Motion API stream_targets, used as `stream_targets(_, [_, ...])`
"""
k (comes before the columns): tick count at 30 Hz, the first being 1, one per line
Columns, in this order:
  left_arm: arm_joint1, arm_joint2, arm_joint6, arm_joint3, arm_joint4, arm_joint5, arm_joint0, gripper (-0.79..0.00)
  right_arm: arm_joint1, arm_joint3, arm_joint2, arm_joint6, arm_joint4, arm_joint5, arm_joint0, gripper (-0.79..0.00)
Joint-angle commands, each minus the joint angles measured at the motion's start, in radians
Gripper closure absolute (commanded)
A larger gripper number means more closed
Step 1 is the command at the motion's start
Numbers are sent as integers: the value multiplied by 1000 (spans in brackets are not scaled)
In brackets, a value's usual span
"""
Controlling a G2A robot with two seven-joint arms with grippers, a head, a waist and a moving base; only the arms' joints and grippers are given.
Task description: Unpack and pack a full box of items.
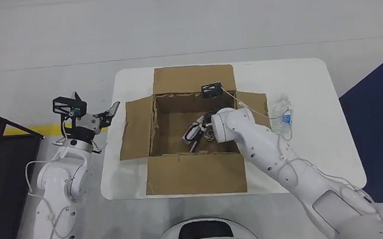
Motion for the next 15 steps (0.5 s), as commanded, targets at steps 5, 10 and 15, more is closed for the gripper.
stream_targets(5, [0,0,0,0,0,0,0,-785,-40,-112,137,100,-215,-99,-132,0])
stream_targets(10, [0,0,0,0,0,0,0,-785,-105,-211,265,235,-452,-235,-253,0])
stream_targets(15, [0,0,0,0,0,0,0,-785,-204,-232,315,308,-626,-308,-313,-80])
